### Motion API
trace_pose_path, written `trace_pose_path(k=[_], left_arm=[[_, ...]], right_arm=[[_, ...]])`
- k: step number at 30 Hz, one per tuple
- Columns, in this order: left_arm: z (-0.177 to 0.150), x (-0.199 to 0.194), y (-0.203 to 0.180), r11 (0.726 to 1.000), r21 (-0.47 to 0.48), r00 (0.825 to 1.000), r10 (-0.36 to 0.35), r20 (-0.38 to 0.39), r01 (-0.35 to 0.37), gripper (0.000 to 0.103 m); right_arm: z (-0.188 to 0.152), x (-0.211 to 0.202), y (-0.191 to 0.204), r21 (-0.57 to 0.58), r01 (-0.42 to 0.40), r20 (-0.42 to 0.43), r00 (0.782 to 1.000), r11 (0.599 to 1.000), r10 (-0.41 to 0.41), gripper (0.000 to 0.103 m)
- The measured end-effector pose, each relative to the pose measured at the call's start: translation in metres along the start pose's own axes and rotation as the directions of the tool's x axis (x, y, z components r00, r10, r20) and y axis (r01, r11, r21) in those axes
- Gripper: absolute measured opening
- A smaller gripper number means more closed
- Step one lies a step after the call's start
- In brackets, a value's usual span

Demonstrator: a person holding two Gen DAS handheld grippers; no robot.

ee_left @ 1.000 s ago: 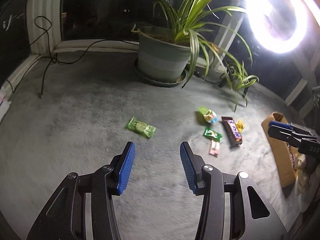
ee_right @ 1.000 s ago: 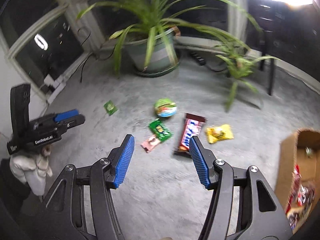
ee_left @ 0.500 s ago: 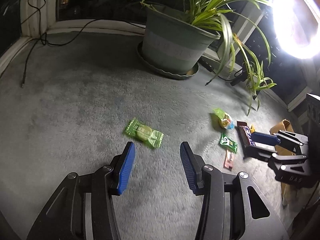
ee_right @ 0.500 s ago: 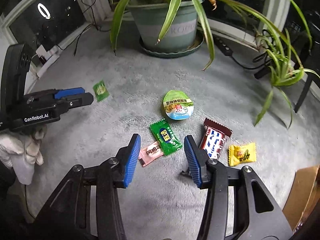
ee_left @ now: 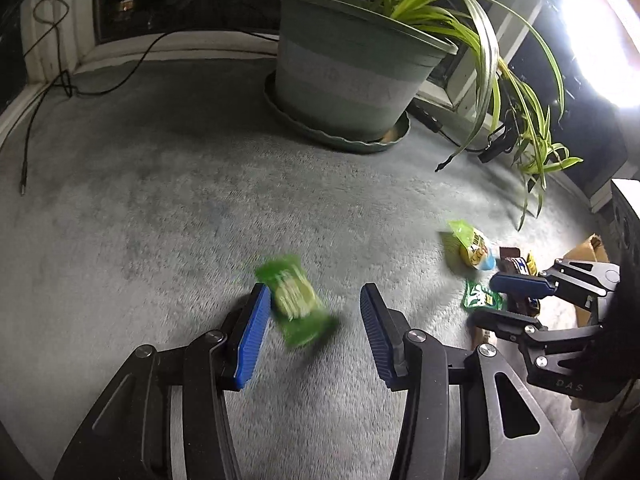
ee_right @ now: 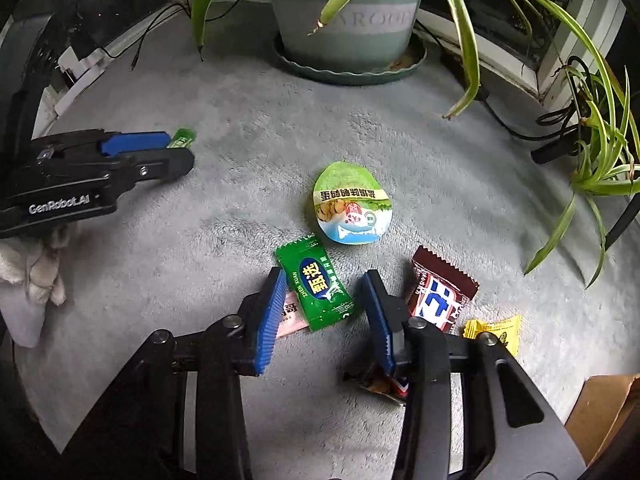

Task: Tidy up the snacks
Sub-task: 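Grasp the square green candy with the left tool while the right tool grasps the green-wrapped candy, then carry both green candies into the box and open both tools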

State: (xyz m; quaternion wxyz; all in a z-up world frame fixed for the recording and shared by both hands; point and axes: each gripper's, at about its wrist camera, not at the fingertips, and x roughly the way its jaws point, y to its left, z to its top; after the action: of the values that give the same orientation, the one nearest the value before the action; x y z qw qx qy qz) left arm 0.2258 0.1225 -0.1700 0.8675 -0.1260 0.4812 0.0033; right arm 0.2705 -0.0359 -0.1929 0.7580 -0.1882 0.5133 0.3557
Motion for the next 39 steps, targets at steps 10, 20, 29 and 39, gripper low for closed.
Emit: trace_pose_path(k=[10,20,29,39], left_arm=[[-0.001,0.010,-0.019,0.986,0.137,0.995,0.099,0.015,-0.100,0.032],[-0.006,0.005,-0.009,0.983,0.152,0.995,0.100,0.025,-0.102,0.020],[-0.012,-0.018,-0.018,0.988,0.139,0.997,0.055,0.061,-0.063,0.020],[-0.014,-0.057,-0.060,0.986,0.166,0.991,-0.050,0.124,0.029,0.020]], right_arm=[[-0.004,-0.002,-0.004,-0.020,0.008,0.015,1.000,1.000,-0.008,0.023],[-0.007,-0.007,-0.007,0.021,-0.013,0.037,0.999,1.000,0.012,0.020],[-0.013,-0.044,-0.014,0.076,-0.063,0.117,0.992,0.995,0.054,0.020],[-0.036,-0.112,-0.035,0.120,-0.042,0.223,0.975,0.992,0.015,0.020]])
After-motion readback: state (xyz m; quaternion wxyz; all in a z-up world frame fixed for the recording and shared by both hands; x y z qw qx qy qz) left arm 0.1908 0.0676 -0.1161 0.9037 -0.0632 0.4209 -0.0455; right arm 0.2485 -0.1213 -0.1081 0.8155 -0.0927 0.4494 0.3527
